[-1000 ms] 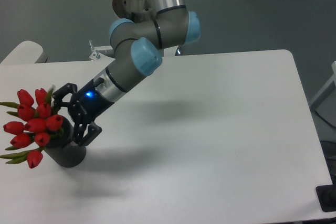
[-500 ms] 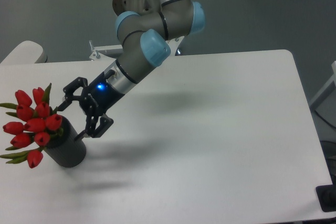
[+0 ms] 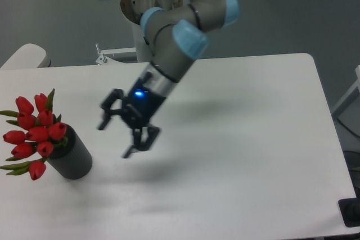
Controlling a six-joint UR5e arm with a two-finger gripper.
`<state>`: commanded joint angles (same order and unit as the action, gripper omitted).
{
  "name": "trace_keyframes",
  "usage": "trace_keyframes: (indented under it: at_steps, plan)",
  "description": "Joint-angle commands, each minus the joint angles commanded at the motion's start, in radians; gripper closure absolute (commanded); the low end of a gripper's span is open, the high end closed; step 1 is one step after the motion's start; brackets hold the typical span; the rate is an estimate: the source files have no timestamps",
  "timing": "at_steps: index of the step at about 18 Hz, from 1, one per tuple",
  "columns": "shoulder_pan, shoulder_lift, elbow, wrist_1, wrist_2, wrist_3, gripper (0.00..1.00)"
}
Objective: Insert the flowers into the vase
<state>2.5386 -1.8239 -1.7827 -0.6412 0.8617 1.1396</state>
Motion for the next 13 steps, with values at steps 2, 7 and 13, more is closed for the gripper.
trace_keyframes:
  at_steps: [2, 7, 13]
  plan:
    - [0.025, -0.023, 0.043, -0.002, 0.075, 0.029, 0.0]
    - [0.057, -0.055, 0.1, -0.003, 0.245, 0.112, 0.0]
    - [0.058, -0.051, 0.094, -0.008, 0.382, 0.212, 0.0]
